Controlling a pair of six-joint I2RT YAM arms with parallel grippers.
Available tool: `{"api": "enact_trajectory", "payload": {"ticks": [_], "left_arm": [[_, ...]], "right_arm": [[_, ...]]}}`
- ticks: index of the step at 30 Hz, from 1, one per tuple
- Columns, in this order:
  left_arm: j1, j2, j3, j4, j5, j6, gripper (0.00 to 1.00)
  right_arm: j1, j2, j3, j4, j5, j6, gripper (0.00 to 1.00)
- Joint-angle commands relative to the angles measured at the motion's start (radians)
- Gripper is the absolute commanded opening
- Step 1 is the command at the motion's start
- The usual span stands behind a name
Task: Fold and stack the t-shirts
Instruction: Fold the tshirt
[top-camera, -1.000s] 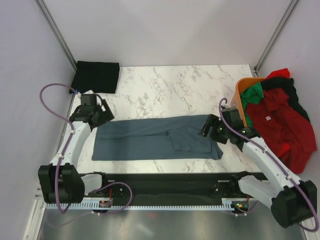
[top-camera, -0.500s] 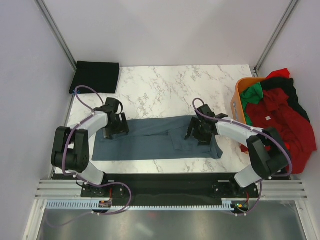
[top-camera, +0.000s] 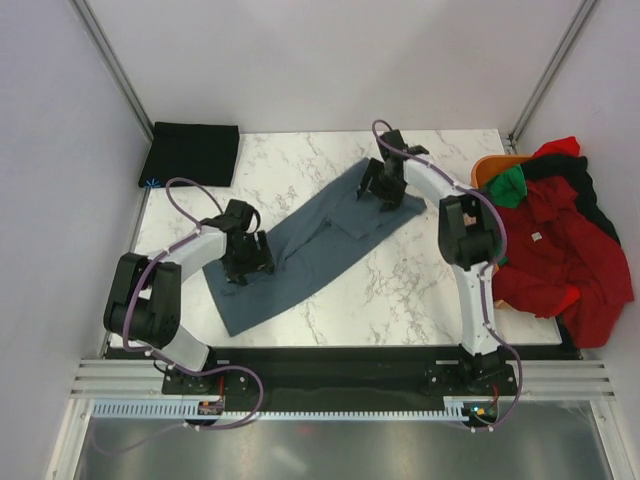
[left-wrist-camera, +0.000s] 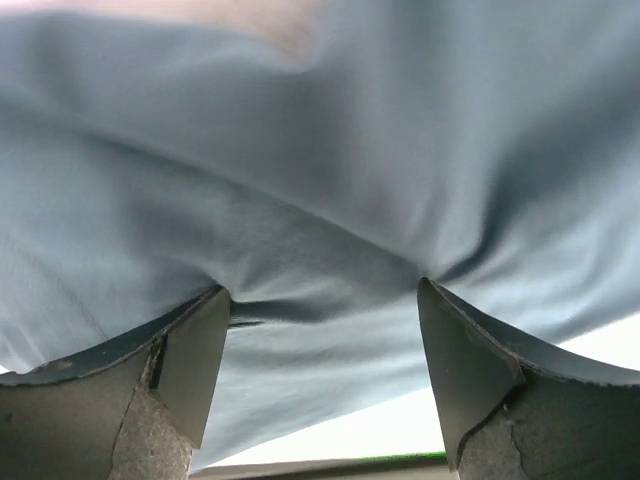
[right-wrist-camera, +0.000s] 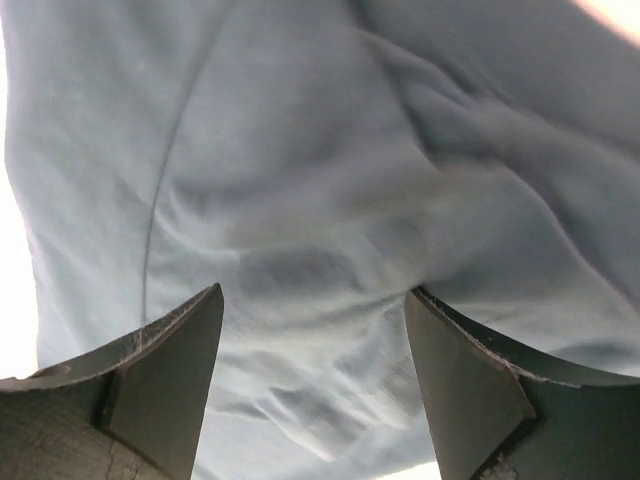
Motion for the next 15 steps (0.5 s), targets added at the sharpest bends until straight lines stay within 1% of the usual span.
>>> {"api": "enact_trajectory", "payload": {"ticks": [1,2,3,4,5,6,7,8,9,10,13,15], "left_arm": [[-0.082,0.024,-0.085,0.056,0.273,-0.137,0.82],[-0.105,0.022,-0.090,0.065,0.315,-0.154,0.82],[-0.130,0.022,-0.094,0.086,0.333,-0.188,0.83],[-0.177,0.019,-0.104,0.098,0.346,-0.213,0.83],[-0.200,0.022,-0.108,0.115,0.383,-0.240,0.83],[-0.226,0.023,-0.116,0.172,0.409,-0.297,0.83],[-0.277,0.027,-0.128,0.203,0.432,-0.326,0.83],[-0.303,0.042,-0.131,0.232,0.469,-0.358,0.83],[-0.328,0.053,-0.131,0.258,0.488,-0.409,0.83],[-0.372,0.063,-0.122,0.311,0.504,-0.427,0.83],[-0.423,0.100,-0.113,0.399,0.558,-0.501,0.83],[-0.432,0.091,-0.111,0.410,0.569,-0.538,0.83]], "right_arm": [[0.000,0.223,0.292,-0.146,0.066,-0.067,0.81],[0.002,0.265,0.400,-0.149,0.027,-0.070,0.81],[0.002,0.332,0.444,-0.137,0.002,-0.070,0.81],[0.002,0.362,0.482,-0.129,-0.021,-0.069,0.81],[0.000,0.385,0.534,-0.114,-0.050,-0.061,0.81],[0.002,0.418,0.542,-0.061,-0.102,-0.055,0.82],[0.002,0.428,0.543,-0.030,-0.127,-0.044,0.84],[0.002,0.437,0.536,0.001,-0.142,-0.038,0.87],[0.003,0.452,0.536,0.050,-0.167,-0.026,0.87],[0.003,0.462,0.539,0.064,-0.167,-0.023,0.87],[0.003,0.504,0.576,0.095,-0.181,-0.006,0.89],[0.003,0.529,0.598,0.118,-0.188,0.003,0.89]]}}
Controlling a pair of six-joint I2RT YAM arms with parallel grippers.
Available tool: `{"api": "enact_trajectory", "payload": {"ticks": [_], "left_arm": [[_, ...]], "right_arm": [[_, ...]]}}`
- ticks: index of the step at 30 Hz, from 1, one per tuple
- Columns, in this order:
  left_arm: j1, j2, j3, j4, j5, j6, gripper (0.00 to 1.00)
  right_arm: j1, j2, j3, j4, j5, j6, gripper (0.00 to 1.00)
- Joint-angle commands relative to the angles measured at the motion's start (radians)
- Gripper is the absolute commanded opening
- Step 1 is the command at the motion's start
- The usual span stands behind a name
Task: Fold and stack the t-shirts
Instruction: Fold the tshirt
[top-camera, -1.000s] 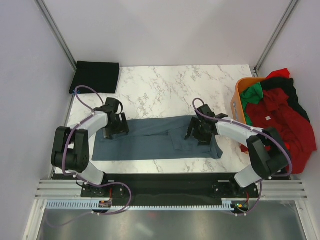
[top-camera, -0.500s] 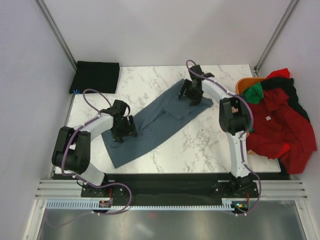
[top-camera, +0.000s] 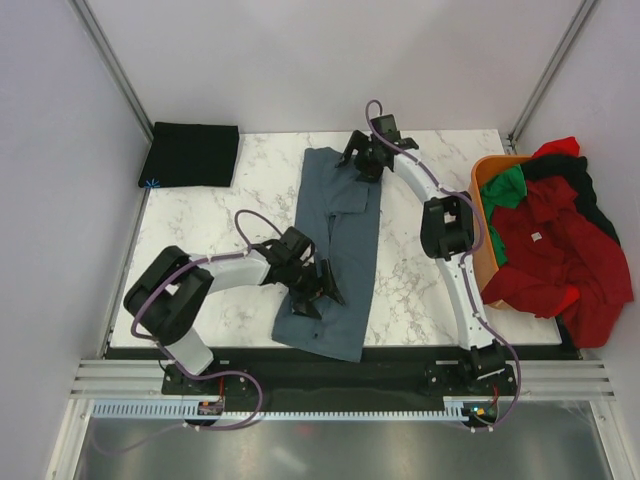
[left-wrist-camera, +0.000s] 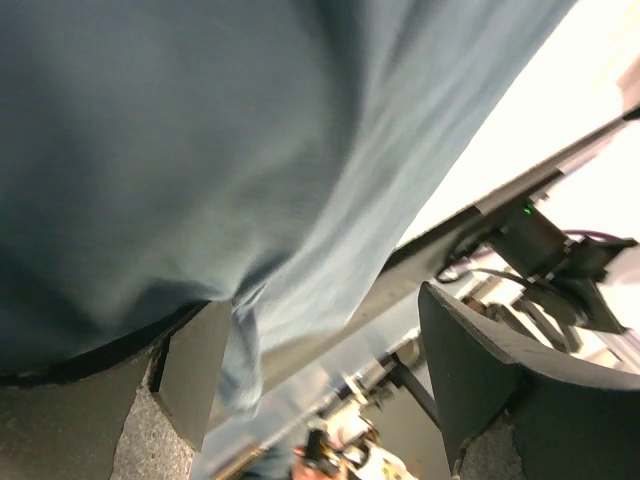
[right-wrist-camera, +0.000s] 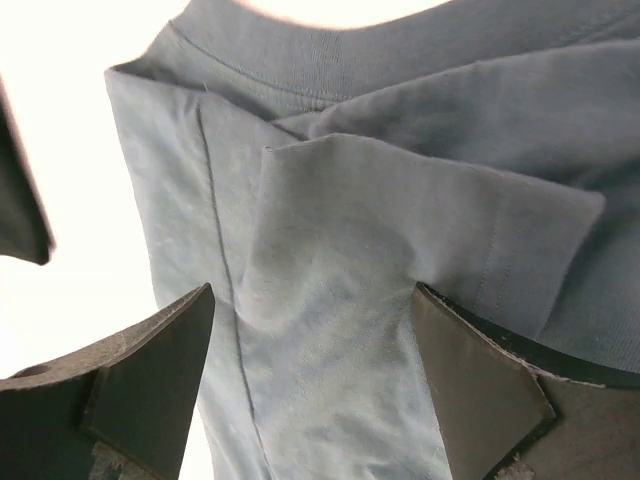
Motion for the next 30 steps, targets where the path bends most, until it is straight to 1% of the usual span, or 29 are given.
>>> {"api": "enact_trajectory", "payload": {"ticks": [1,3,7,8,10,11,12,13,14,15,16,17,19,20,21,22,23,25,26,27,28,29,30], "left_arm": [[-0.023,0.013,-0.022,0.088,0.058,-0.143,0.83],[-0.028,-0.039,-0.019,0.091,0.067,-0.192,0.83],[-0.061,-0.139,0.015,0.088,0.063,-0.243,0.84],[-0.066,-0.154,0.021,0.082,0.061,-0.255,0.83],[-0.067,-0.213,0.036,0.053,0.046,-0.253,0.83],[-0.067,-0.235,0.045,0.028,-0.003,-0.246,0.83],[-0.067,-0.264,0.059,-0.061,-0.041,-0.203,0.83],[-0.067,-0.313,0.096,-0.106,-0.087,-0.175,0.83],[-0.067,-0.344,0.110,-0.149,-0.182,-0.148,0.83],[-0.067,-0.369,0.121,-0.220,-0.224,-0.108,0.84],[-0.064,-0.390,0.146,-0.260,-0.262,-0.083,0.84],[-0.064,-0.425,0.163,-0.294,-0.326,-0.060,0.84],[-0.064,-0.452,0.199,-0.385,-0.373,-0.004,0.84],[-0.063,-0.473,0.205,-0.407,-0.408,0.010,0.84],[-0.064,-0.487,0.207,-0.427,-0.423,0.036,0.84],[-0.063,-0.498,0.199,-0.456,-0.437,0.041,0.84],[-0.063,-0.525,0.193,-0.470,-0.463,0.047,0.84],[-0.063,-0.554,0.156,-0.486,-0.477,0.047,0.84],[-0.061,-0.573,0.141,-0.492,-0.485,0.046,0.84],[-0.063,-0.606,0.121,-0.492,-0.489,0.035,0.84],[-0.061,-0.628,0.078,-0.492,-0.494,0.030,0.84],[-0.061,-0.643,0.058,-0.490,-0.502,0.020,0.84],[-0.061,-0.659,0.040,-0.489,-0.503,0.017,0.84]], "right_arm": [[0.009,0.133,-0.003,0.006,-0.016,0.018,0.89],[0.008,0.139,-0.003,0.036,-0.010,0.021,0.89],[0.009,0.155,-0.001,0.121,-0.025,0.038,0.89],[0.011,0.162,0.005,0.191,-0.087,0.027,0.90],[0.043,0.161,0.037,0.230,-0.161,-0.026,0.90],[0.060,0.153,0.039,0.227,-0.177,-0.109,0.91],[0.075,0.108,0.025,0.222,-0.169,-0.141,0.92],[0.098,0.072,0.005,0.225,-0.148,-0.169,0.93],[0.106,0.037,-0.045,0.225,-0.128,-0.182,0.95],[0.108,-0.038,-0.074,0.248,-0.111,-0.183,0.95],[0.103,-0.077,-0.128,0.257,-0.109,-0.182,0.95],[0.100,-0.151,-0.153,0.266,-0.105,-0.182,0.95],[0.086,-0.233,-0.235,0.268,-0.086,-0.205,0.95],[0.083,-0.322,-0.269,0.268,-0.070,-0.214,0.95],[0.075,-0.370,-0.306,0.268,-0.057,-0.231,0.95],[0.071,-0.420,-0.393,0.265,-0.025,-0.240,0.95],[0.069,-0.527,-0.442,0.251,-0.004,-0.246,0.95],[0.071,-0.644,-0.554,0.233,0.053,-0.254,0.95],[0.074,-0.765,-0.690,0.216,0.070,-0.248,0.95],[0.089,-0.827,-0.764,0.202,0.094,-0.237,0.95],[0.103,-0.889,-0.917,0.192,0.119,-0.219,0.94],[0.120,-1.005,-0.990,0.161,0.160,-0.208,0.93],[0.140,-1.067,-1.065,0.152,0.171,-0.197,0.92]]}}
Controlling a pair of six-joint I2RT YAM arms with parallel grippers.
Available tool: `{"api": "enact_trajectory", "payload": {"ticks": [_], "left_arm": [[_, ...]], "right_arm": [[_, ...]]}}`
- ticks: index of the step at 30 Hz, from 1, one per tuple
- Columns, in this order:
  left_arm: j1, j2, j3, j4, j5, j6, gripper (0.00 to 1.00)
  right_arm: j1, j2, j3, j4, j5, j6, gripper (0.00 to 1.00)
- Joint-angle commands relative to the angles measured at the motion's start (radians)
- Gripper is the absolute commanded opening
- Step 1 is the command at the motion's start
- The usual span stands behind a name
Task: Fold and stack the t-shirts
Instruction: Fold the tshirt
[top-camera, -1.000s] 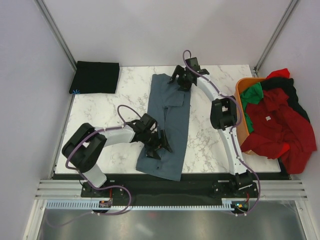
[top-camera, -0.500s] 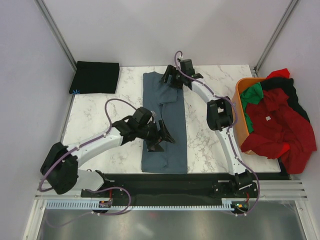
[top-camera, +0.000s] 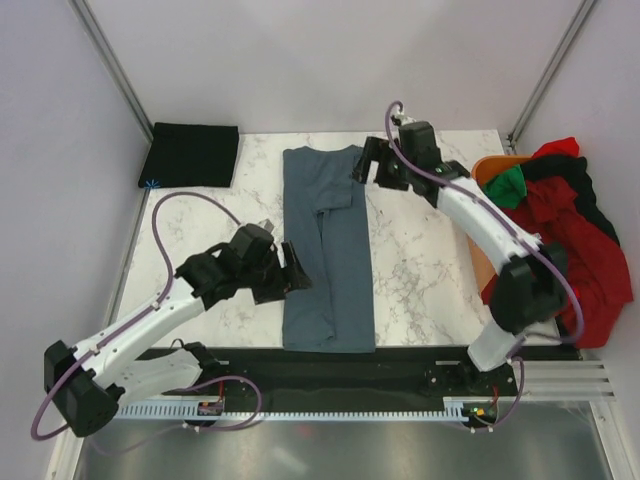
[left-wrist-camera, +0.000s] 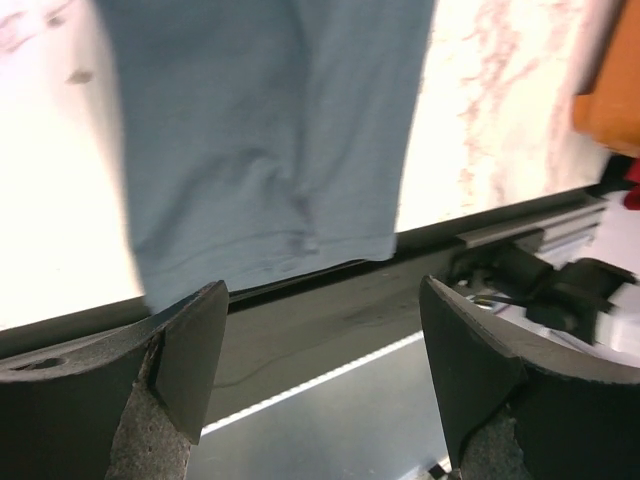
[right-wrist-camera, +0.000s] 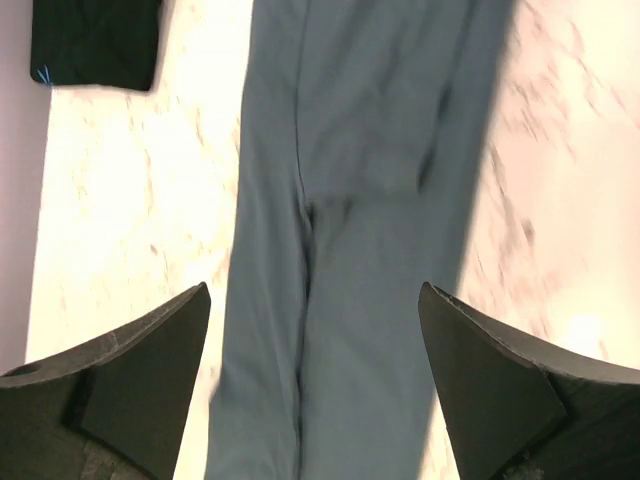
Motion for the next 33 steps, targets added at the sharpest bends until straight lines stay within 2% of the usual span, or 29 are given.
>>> {"api": "enact_trajectory", "payload": {"ticks": [1,2,5,8,11,15,19,27,31,33], "left_arm": [[0.004,-0.072,-0.085,-0.057,-0.068,0.029,0.84],[0.004,-0.079,-0.097,-0.057,-0.068,0.033,0.84],[0.004,-0.105,-0.148,-0.055,-0.057,0.046,0.84],[0.004,-0.127,-0.206,-0.032,-0.039,0.040,0.84],[0.004,-0.144,-0.276,0.023,-0.005,0.026,0.82],[0.004,-0.142,-0.355,0.078,0.013,-0.006,0.81],[0.004,-0.133,-0.401,0.116,0.026,-0.007,0.81],[0.004,-0.069,-0.482,0.228,0.056,-0.017,0.80],[0.004,-0.041,-0.511,0.287,0.082,-0.033,0.74],[0.004,-0.035,-0.513,0.291,0.084,-0.031,0.70]], "right_arm": [[0.103,-0.230,-0.252,-0.079,0.099,0.027,0.91],[0.132,-0.366,-0.421,-0.050,0.099,0.064,0.91],[0.238,-0.618,-0.716,-0.013,0.095,0.182,0.90],[0.310,-0.790,-0.895,-0.058,0.107,0.276,0.87],[0.415,-0.890,-1.013,-0.055,0.165,0.368,0.82],[0.530,-0.902,-1.101,-0.038,0.202,0.441,0.74],[0.577,-0.895,-1.184,0.051,0.199,0.480,0.67],[0.659,-0.742,-1.198,0.161,0.214,0.500,0.50],[0.669,-0.718,-1.202,0.177,0.225,0.501,0.37],[0.671,-0.723,-1.204,0.181,0.227,0.504,0.34]]}}
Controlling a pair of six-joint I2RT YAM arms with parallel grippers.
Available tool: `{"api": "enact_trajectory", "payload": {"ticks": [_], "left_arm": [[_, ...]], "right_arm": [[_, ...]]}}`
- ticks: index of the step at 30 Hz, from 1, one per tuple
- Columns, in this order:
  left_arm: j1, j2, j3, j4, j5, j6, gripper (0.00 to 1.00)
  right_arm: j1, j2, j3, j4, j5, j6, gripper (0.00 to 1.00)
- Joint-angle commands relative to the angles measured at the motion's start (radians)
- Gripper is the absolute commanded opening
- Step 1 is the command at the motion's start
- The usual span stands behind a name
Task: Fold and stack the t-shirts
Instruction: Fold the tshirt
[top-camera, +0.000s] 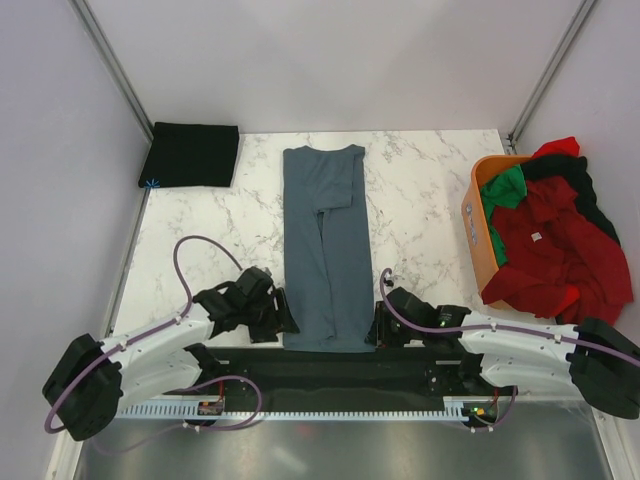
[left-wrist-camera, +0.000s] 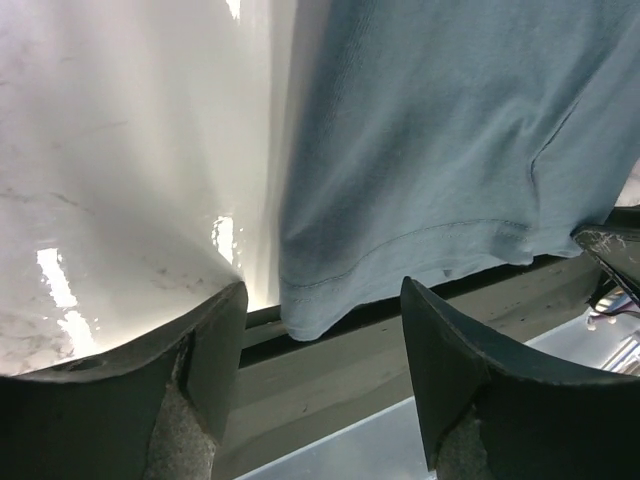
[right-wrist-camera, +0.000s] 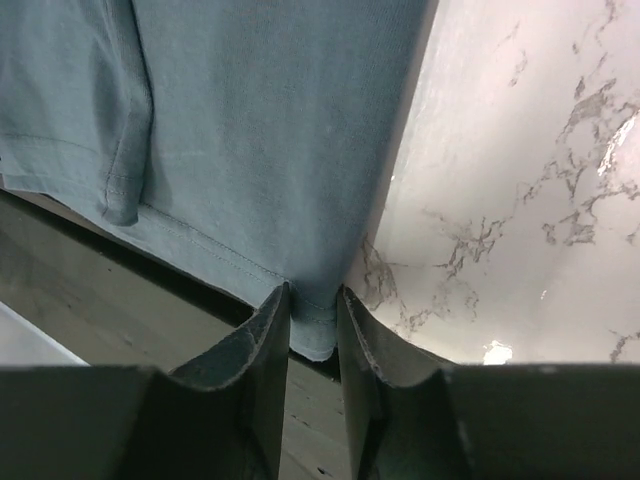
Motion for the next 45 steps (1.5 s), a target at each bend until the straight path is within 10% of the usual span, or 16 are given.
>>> {"api": "enact_trajectory", "payload": {"ticks": [1,7,16,32,45], "left_arm": [[0.001,0.017,-0.019,0.070,0.011,-0.022,0.69],[0.001,0.028,-0.018,0.086,0.013,-0.022,0.54],[-0.001,0.040,-0.010,0.096,0.023,-0.022,0.02],[-0.002,-0.196,0.144,-0.197,0.005,-0.048,0.02],[0.016,0.061,0.544,-0.328,-0.145,0.133,0.02]], "right_arm": [[0.008,0.004,-0.010,0.032,0.031,0.012,0.32],[0.006,0.010,-0.009,0.034,0.028,0.009,0.23],[0.007,0.011,0.000,0.029,0.022,-0.005,0.00],[0.011,-0.154,0.164,-0.234,0.042,0.009,0.00],[-0.128,0.088,0.638,-0.406,0.208,-0.181,0.00]]}}
